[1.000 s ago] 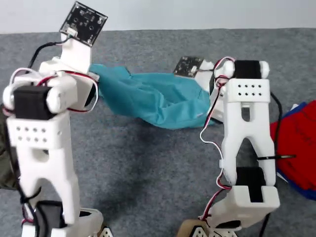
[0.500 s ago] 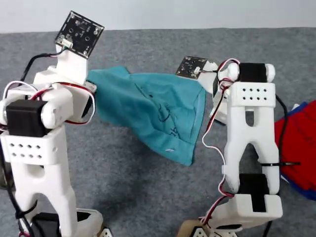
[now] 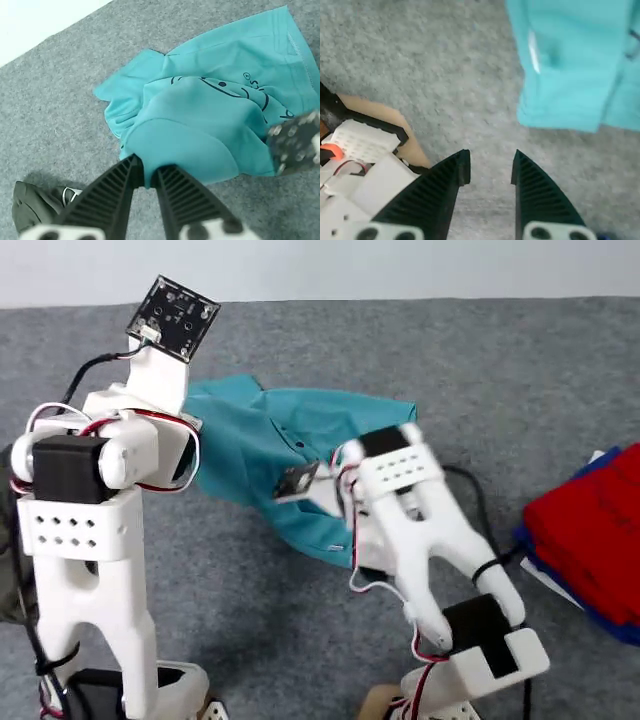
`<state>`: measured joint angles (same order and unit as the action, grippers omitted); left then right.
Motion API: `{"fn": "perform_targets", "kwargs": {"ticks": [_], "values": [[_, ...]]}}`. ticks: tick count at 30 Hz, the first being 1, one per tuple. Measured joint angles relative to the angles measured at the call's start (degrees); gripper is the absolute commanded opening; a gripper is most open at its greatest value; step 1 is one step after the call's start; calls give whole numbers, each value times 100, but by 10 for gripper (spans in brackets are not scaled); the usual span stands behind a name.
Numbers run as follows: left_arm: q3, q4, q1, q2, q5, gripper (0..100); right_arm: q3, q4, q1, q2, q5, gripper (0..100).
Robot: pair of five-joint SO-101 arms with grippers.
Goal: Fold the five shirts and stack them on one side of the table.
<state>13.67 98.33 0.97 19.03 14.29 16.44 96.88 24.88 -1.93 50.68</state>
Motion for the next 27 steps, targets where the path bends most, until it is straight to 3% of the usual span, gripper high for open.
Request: {"fn": "perform_targets", "kwargs": {"ticks": [15, 21, 27], "values": [[0, 0, 0, 0, 0, 2, 1125, -2092, 176, -53, -53, 148], [0, 0, 0, 0, 0, 2, 1125, -2462, 176, -571, -53, 46], [0, 0, 0, 0, 0, 2, 1064, -2787, 114, -800, -62, 30]]}}
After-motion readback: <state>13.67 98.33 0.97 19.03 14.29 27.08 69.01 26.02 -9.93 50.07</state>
